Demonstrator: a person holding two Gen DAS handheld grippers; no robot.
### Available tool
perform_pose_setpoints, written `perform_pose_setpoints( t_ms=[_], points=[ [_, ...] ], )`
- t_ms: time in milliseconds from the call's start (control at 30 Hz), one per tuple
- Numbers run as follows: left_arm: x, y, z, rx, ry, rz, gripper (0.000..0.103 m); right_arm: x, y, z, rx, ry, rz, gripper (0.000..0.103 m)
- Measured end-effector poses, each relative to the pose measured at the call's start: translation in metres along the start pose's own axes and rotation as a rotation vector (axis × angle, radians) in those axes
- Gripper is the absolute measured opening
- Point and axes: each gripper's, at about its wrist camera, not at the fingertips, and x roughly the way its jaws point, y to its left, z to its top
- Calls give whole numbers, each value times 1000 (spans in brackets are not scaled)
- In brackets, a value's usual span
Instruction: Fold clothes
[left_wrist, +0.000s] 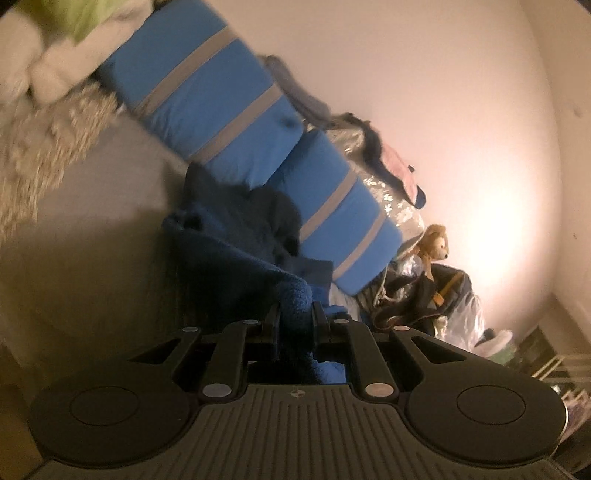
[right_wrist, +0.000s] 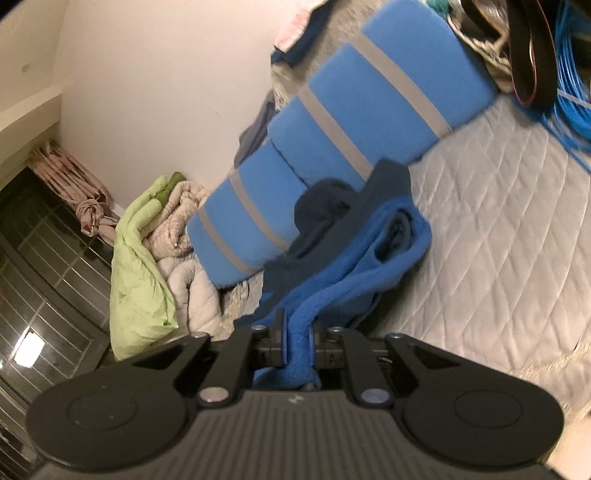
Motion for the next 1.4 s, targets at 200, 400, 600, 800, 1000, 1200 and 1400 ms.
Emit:
perform_pose_setpoints(
  t_ms=[200,400,600,800,1000,1200,1400],
  points=[
    [39,26,42,-171,29,64,15,36,-10,35,47,-4,-39,11],
    [98,60,85,-286,39,154,15,92,-28,73,108,-15,-83,11],
    [153,82,119,-354,46,215,15,150,-51,101,161,-18,-180,11],
    [203,106,138,-406,62,293,15,200,-80,118,226,-7,-262,12],
    [241,132,143,-457,76,355,16,240,-100,124,254,3,-338,12],
    [258,145,149,-484,73,370,35,254,-104,128,261,7,-362,53],
    [234,127,166,-362,-67,298,74,238,-74,138,79,-60,-306,88]
  ],
)
